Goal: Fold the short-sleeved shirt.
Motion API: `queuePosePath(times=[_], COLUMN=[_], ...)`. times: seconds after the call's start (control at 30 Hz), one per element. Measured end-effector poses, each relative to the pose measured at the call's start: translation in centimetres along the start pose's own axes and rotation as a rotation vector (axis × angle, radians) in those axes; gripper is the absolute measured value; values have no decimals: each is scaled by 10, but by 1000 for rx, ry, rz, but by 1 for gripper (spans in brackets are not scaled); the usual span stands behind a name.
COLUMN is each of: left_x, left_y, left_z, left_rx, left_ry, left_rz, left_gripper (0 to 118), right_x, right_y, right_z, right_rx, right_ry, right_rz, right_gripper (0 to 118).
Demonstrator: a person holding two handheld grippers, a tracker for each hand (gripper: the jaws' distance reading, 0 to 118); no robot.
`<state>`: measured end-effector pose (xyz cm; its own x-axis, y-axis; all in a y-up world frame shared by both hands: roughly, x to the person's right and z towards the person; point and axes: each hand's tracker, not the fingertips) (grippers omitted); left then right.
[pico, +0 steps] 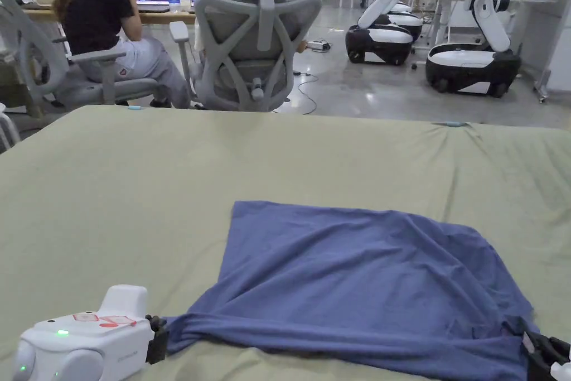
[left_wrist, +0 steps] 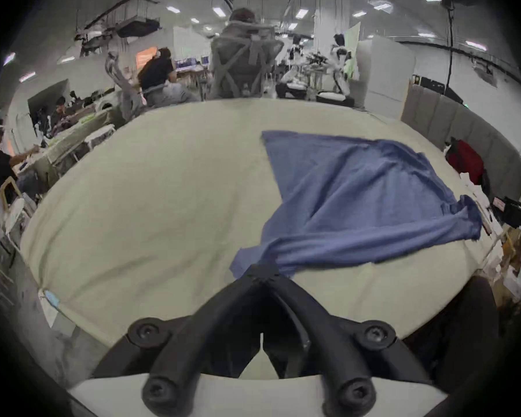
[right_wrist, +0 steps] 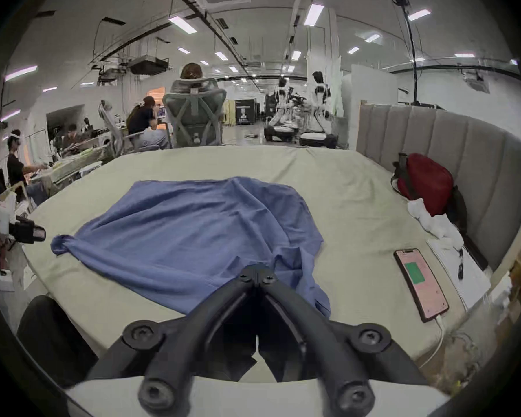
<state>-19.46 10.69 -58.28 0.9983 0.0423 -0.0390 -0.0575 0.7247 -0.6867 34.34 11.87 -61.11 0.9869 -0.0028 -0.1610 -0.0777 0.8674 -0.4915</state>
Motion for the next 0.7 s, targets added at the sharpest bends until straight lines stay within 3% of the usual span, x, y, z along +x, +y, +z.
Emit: queuePosePath(times=[0.03, 0.07, 0.1, 0.13, 0.17, 0.2, 0.23, 0.3, 0.33, 0.37, 0.4, 0.43, 0.5, 0.7], left_x=[1, 3, 6, 5, 8, 6, 5, -3, -7, -12, -16, -19, -18, 7], left_y=[-3, -6, -8, -9, -10, -9, -8, -2, -1, 0, 3, 4, 3, 16], left_z=[-5, -10, -16, -27, -34, -38, -43, -58, -64, -69, -71, -74, -76, -36], left_rx=[-18, -15, -4, -1, -1, 13, 17, 18, 16, 9, 1, -15, -25, 60], left_ry=[-25, -37, -32, -20, -5, -11, -14, 15, 17, 13, 4, -27, -84, -18], left_rz=[-5, -22, -32, -41, -54, -54, -43, 18, 41, 62, 79, 92, 88, 35], left_gripper=[11, 42, 94, 117, 115, 100, 92, 89, 81, 59, 14, 2, 2, 1], right_x=[3, 3, 6, 8, 11, 14, 16, 20, 22, 24, 27, 29, 34, 53], right_y=[-2, 0, -2, -4, -5, -5, -6, -8, -7, -8, -9, -9, -9, -13], right_z=[-1, -4, -5, -5, -7, -8, -8, -7, -7, -7, -7, -7, -7, -6], right_rx=[-6, -12, -15, -18, -24, -32, -35, -41, -46, -49, -54, -57, -66, -61], right_ry=[-5, -10, -15, -26, -35, -39, -44, -55, -59, -64, -69, -73, -82, -103], right_rz=[-3, -6, -6, -6, -9, -10, -11, -12, -14, -17, -21, -23, -28, -70], right_gripper=[0, 0, 0, 0, 0, 0, 0, 0, 0, 0, 0, 0, 0, 0])
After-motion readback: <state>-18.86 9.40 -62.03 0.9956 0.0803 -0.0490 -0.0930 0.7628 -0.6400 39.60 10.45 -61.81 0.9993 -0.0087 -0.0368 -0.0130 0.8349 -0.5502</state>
